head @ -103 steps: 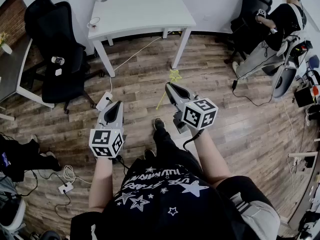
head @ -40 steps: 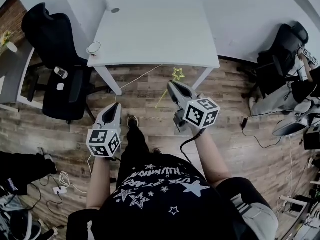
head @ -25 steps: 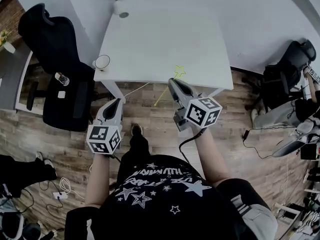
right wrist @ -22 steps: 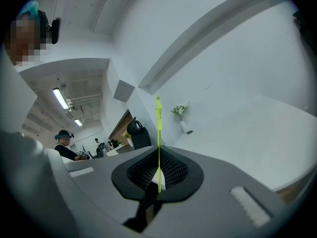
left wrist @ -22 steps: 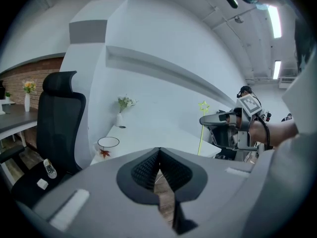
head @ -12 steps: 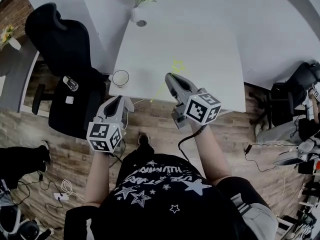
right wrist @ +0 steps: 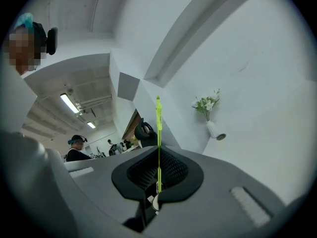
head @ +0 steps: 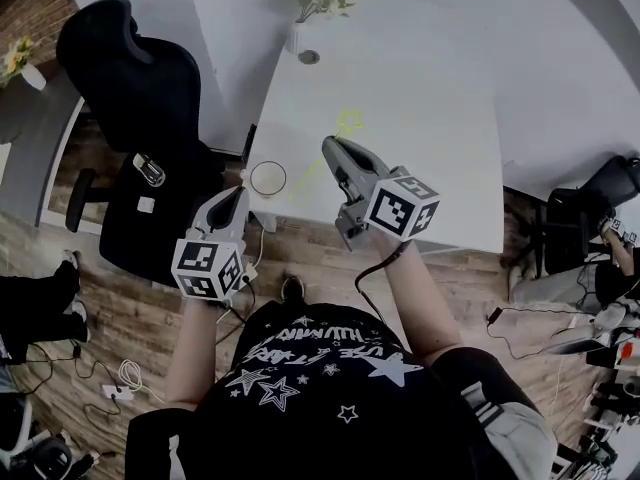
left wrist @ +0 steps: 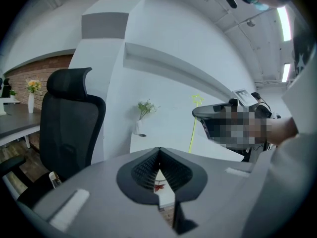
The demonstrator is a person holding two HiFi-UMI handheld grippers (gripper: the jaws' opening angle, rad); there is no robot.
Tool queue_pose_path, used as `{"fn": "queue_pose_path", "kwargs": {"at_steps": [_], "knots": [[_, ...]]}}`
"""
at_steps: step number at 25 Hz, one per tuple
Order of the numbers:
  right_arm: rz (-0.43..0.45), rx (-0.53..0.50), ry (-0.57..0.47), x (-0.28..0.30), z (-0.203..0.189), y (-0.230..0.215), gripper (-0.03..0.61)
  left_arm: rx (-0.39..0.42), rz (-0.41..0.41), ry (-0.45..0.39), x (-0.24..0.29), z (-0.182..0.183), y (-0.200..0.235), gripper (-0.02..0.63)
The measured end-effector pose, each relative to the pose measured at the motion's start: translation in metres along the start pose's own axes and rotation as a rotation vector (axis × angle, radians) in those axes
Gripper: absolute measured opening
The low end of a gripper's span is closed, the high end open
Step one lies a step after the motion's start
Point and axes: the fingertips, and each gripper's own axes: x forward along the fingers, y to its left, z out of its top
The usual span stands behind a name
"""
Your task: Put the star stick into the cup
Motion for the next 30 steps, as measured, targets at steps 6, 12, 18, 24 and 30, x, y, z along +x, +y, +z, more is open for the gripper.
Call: {"fn": "queue_pose_path", "kwargs": {"at_steps": [6,12,18,24,30], "knots": [[0.036,0.001,0.028,0.049,-0.006,0.008,0.021,-0.045,0.013,0.007,0.007,-0.002,0.031,0.003],[0.027,0.008,0.064,0.072,-0.021,-0.001,0.021,-0.057,0.013,0.023,0.014,-0.008,0.042,0.003],[0.005,-0.009,0.132,0.089,-0.050,-0.011,0.021,-0.071,0.011,0.041,0.021,-0.013,0.053,0.003],[-0.012,-0.019,0.176,0.099,-0.074,-0.019,0.021,-0.083,0.000,0.062,0.026,-0.022,0.056,0.003],[-0.035,-0.018,0.199,0.104,-0.090,-0.029,0.021,-0.089,-0.010,0.076,0.028,-0.031,0.052,0.003]]}}
